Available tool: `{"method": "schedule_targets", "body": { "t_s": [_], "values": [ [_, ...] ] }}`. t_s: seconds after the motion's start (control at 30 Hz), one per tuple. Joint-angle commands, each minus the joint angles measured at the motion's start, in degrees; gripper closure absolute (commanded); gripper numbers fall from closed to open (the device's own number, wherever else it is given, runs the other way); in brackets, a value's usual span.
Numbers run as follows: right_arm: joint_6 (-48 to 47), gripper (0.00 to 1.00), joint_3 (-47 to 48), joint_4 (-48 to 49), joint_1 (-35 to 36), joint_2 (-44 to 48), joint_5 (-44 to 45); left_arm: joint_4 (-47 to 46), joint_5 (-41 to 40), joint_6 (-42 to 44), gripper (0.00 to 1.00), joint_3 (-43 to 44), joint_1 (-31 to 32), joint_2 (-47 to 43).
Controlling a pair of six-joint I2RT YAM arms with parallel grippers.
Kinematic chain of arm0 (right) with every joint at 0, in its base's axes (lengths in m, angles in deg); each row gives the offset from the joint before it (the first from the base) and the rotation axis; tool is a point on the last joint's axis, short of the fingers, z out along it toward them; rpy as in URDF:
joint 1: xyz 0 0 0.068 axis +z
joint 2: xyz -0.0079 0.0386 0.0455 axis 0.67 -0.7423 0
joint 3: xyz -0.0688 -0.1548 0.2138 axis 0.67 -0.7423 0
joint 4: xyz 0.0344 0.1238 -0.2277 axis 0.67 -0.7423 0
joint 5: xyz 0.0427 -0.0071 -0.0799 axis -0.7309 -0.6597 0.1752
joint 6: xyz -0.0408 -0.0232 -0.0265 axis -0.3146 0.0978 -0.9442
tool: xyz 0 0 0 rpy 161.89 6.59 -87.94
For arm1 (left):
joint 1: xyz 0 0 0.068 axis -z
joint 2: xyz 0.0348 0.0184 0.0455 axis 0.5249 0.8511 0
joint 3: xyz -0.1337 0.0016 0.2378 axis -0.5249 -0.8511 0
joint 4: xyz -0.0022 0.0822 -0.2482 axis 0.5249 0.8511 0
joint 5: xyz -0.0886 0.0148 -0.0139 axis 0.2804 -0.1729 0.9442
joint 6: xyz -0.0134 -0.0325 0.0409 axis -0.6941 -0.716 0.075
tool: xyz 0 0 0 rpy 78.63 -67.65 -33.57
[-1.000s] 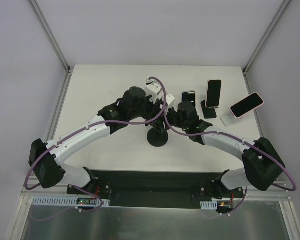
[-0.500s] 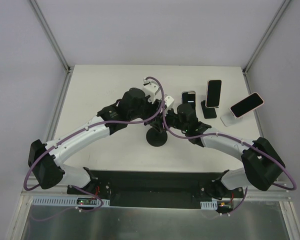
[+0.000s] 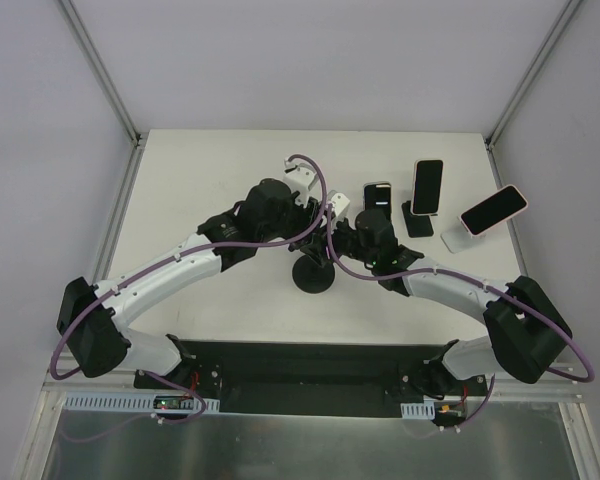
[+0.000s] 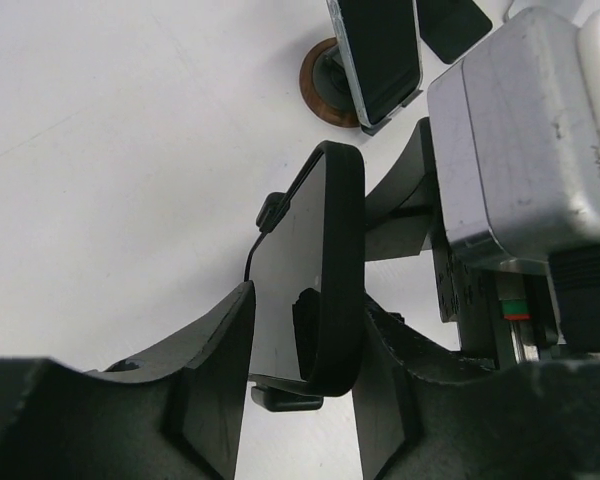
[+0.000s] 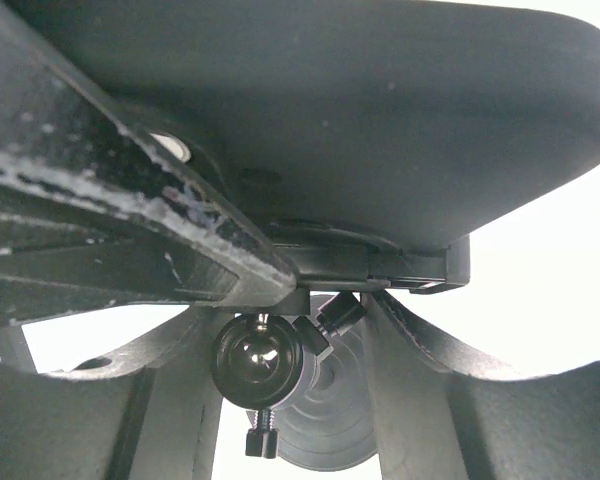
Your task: Remove the phone from the phone stand
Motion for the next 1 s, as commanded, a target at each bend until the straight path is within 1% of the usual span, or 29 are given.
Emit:
{"method": "schedule_targets", "body": {
  "t_s": [0.0,0.03,0.23,0.33,0.37,0.4,0.47,0.5,0.63,0.83,0.9,0.97],
  "values": [
    [-0.1,0.99,-0.8,1.2,0.4,1.6,-2.2,-3.6,-1.9,0.0,0.63,-1.2,-0.6,0.0],
    [0.0,0.99,-0.8,1.2,0.4,1.6,-2.2,-3.8,-1.9,0.0,0.65,-1.5,-0.6,0.0],
    [0.3,0.99,-0.6,0.7,0.5,1.6,-3.5,-5.9,-1.8,0.2,0.65,-2.3,-0.6,0.4],
    [0.3,0.99,-0.3,0.0,0.8,1.7,-4.0,-6.6,-2.7,0.8,0.7,-2.5,-0.6,0.6],
    [0.3,0.99,-0.3,0.0,0.9,1.6,-4.0,-6.8,-2.8,1.1,0.75,-2.6,-0.6,0.6],
    [0.3,0.99,-0.2,-0.2,1.0,1.8,-4.2,-7.0,-3.0,1.2,0.78,-2.6,-0.6,0.7],
    [0.1,0.99,-0.1,-0.7,1.2,1.8,-4.8,-7.4,-3.0,1.7,0.89,-2.6,-0.6,1.0],
    [-0.1,0.99,-0.1,-0.9,1.5,2.0,-4.7,-7.5,-3.0,1.7,1.0,-2.6,-0.6,1.3],
    [-0.8,0.99,-0.3,-1.5,2.3,2.5,-6.2,-9.0,-1.7,1.4,1.0,-3.3,-0.6,1.4],
    [-1.5,0.99,-0.3,-2.2,4.0,1.6,-9.8,-14.8,0.2,1.0,1.0,-3.7,-0.6,2.6],
    [-1.5,0.99,-0.3,-2.2,4.7,1.3,-10.8,-17.2,0.1,0.9,1.0,-4.0,-0.6,3.1],
    [-1.3,0.99,-0.2,-2.5,6.0,1.3,-9.9,-19.3,-1.3,0.3,1.0,-4.6,-0.7,3.3]
  ]
}}
